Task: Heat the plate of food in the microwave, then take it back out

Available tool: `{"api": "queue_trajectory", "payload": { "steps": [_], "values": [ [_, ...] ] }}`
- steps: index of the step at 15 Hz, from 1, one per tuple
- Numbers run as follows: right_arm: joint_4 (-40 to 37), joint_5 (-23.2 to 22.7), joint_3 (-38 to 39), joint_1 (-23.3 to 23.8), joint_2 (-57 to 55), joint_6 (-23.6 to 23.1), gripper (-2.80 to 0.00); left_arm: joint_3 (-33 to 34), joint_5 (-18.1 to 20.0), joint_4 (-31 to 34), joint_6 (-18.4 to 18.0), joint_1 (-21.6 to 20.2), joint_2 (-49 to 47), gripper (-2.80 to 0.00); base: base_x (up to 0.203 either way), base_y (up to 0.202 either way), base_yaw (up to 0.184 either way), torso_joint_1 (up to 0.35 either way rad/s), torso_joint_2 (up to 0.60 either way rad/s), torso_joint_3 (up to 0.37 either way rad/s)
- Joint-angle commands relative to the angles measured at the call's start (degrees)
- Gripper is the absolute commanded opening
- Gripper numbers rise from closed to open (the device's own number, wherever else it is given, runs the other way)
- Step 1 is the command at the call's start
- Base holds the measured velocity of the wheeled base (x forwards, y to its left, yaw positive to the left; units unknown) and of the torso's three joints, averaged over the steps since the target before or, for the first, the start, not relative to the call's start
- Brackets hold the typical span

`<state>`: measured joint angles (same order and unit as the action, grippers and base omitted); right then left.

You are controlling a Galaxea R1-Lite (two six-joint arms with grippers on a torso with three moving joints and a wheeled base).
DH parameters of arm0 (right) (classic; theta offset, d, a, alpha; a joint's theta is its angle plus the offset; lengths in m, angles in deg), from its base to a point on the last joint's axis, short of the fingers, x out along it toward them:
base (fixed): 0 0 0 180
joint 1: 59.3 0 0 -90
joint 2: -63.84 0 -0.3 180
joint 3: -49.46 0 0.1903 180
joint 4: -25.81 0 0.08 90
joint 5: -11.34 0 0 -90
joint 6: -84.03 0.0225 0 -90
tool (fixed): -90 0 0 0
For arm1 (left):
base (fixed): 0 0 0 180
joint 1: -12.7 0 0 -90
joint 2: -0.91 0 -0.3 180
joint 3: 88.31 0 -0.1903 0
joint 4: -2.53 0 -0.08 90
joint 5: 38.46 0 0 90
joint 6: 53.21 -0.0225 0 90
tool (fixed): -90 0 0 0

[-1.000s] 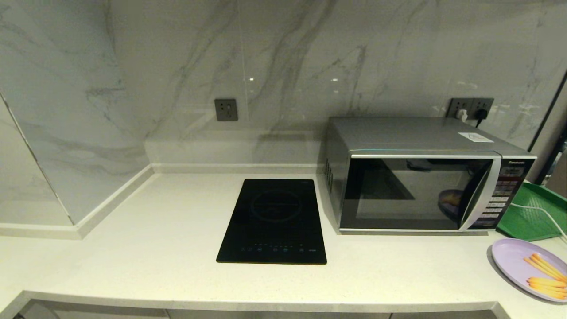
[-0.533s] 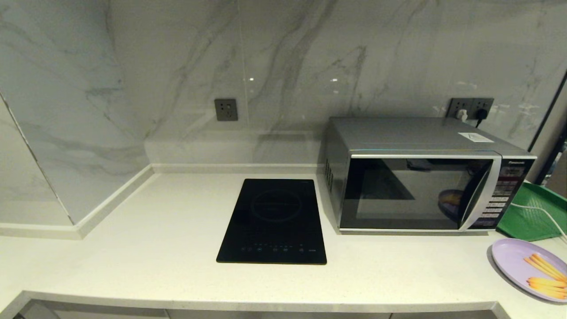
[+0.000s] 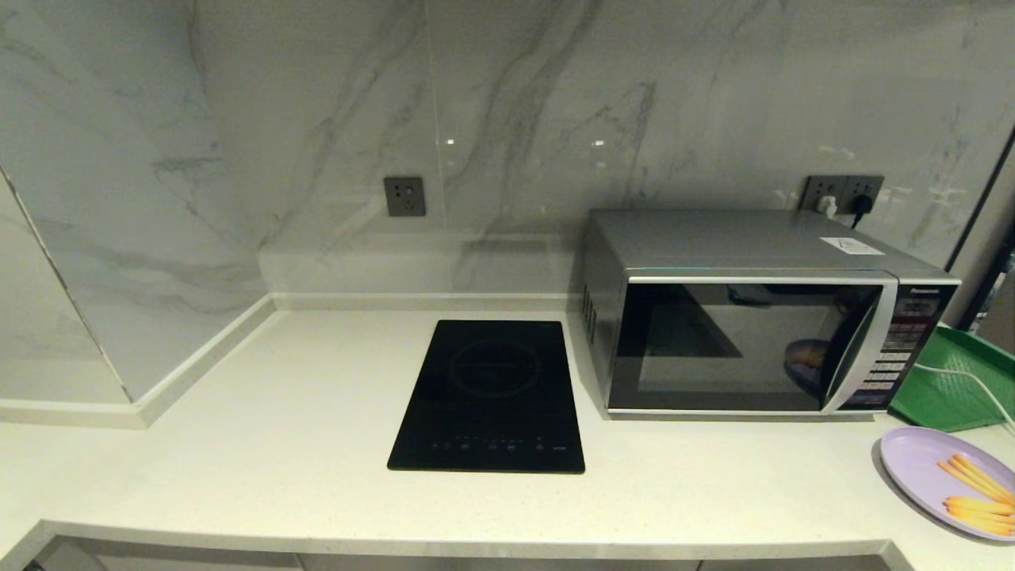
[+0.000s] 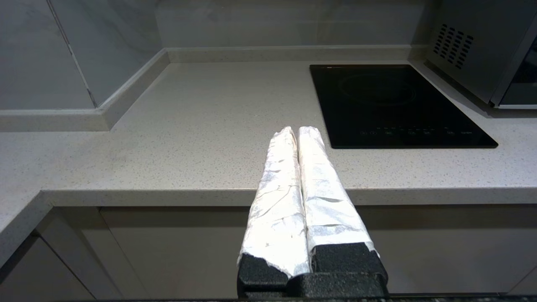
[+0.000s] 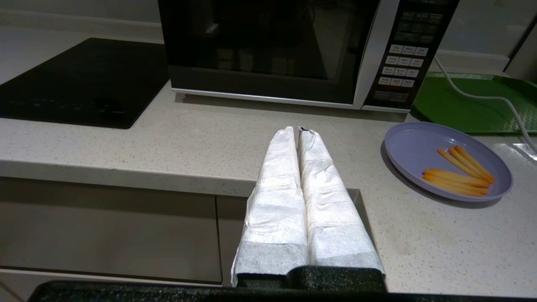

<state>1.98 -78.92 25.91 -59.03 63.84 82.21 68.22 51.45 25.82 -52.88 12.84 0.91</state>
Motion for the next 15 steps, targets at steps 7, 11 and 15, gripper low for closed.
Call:
{"api": "queue_trajectory", "payload": {
  "steps": [7,11,15],
  "values": [
    [0.1,0.0,0.0,0.0,0.1,0.0,-2.80,0.0,0.0,0.0,0.0,0.0,0.0,-2.80,0.000,0.000,0.000,0.000,0.00,0.000],
    [-0.4,0.3,-0.1,0.0,0.1,0.1,-2.80,0.0,0.0,0.0,0.1,0.0,0.0,-2.80,0.000,0.000,0.000,0.000,0.00,0.000],
    [-2.2,0.2,-0.8,0.0,0.1,0.4,-2.80,0.0,0.0,0.0,0.0,0.0,0.0,-2.80,0.000,0.000,0.000,0.000,0.00,0.000]
  ]
}}
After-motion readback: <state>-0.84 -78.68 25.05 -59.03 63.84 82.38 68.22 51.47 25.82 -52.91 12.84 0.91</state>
